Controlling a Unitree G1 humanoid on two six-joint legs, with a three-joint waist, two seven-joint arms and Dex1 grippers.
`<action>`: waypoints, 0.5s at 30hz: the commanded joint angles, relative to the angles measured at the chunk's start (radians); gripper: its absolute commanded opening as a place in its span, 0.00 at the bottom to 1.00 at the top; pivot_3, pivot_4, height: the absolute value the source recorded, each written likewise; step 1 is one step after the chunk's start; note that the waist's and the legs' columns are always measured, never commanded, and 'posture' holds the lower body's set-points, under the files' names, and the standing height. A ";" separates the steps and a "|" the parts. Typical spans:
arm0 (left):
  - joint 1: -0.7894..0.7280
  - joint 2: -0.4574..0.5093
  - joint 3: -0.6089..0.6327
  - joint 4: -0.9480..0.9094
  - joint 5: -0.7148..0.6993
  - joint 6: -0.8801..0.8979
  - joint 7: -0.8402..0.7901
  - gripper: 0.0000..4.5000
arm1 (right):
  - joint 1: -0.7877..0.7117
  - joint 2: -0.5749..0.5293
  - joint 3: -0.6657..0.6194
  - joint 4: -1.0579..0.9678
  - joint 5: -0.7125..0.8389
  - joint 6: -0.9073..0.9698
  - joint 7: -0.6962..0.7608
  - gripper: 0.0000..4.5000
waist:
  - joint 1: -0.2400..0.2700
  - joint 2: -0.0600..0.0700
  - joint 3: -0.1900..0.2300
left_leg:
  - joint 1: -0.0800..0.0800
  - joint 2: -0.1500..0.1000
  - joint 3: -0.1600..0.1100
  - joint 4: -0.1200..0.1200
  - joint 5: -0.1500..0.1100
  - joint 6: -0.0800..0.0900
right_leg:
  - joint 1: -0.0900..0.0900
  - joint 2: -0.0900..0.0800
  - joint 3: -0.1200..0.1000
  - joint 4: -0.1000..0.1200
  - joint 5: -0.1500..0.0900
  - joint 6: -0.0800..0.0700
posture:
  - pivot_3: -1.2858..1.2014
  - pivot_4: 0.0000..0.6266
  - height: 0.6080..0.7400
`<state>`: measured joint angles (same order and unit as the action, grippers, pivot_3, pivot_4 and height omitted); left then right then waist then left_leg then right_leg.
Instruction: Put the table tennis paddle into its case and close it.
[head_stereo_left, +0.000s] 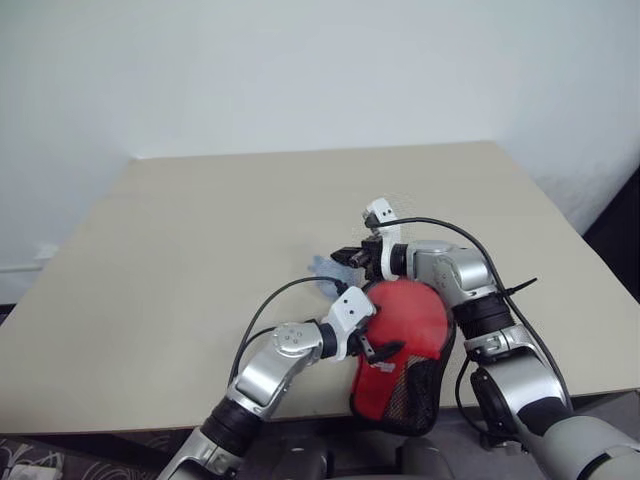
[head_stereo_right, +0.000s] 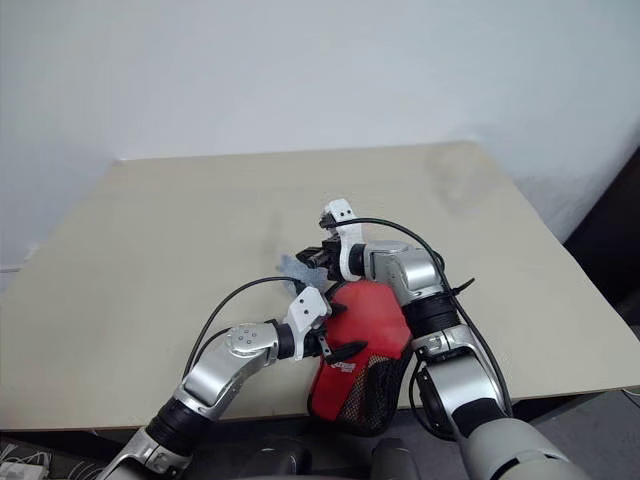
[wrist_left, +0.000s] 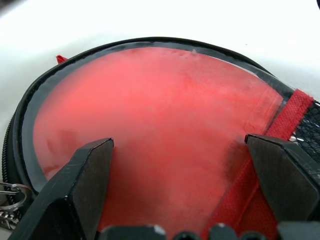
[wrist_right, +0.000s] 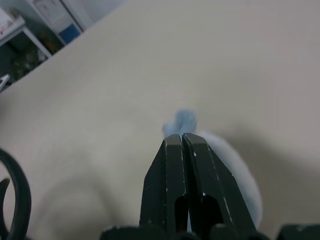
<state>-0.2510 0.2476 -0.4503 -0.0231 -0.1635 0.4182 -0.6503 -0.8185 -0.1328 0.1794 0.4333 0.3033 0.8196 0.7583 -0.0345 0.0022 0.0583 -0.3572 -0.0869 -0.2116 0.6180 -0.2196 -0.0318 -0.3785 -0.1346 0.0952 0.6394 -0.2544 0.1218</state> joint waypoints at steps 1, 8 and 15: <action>0.024 0.007 -0.018 0.097 0.044 0.058 0.015 1.00 | -0.074 0.029 -0.007 0.061 -0.032 -0.073 -0.030 0.00 | -0.002 0.000 0.000 | 0.000 0.000 0.000 0.000 0.000 0.000 | 0.000 0.000 0.000 0.000 0.000 0.000 | 0.52 0.00 1.00; 0.027 -0.005 -0.010 0.105 0.050 0.059 0.022 1.00 | -0.149 0.050 -0.037 0.226 -0.041 -0.100 -0.024 0.29 | -0.002 0.000 -0.001 | 0.001 0.000 -0.002 0.000 0.000 0.000 | 0.001 0.000 -0.001 0.000 0.000 0.000 | 0.52 0.00 1.00; 0.029 -0.015 -0.009 0.109 0.054 0.058 0.028 1.00 | -0.230 0.063 -0.041 0.407 -0.062 -0.076 0.005 0.67 | -0.006 0.000 -0.002 | 0.001 0.000 -0.002 0.000 0.000 0.000 | 0.002 0.000 -0.001 0.000 0.000 0.000 | 0.52 0.00 1.00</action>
<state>-0.2526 0.2236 -0.4410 -0.0071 -0.1495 0.4182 -0.6360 -1.0030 -0.0747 0.1520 0.8262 0.2466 0.7558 0.7485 -0.0405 0.0026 0.0564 -0.3561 -0.0872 -0.2138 0.6179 -0.2196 -0.0318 -0.3769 -0.1345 0.0940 0.6394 -0.2544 0.1217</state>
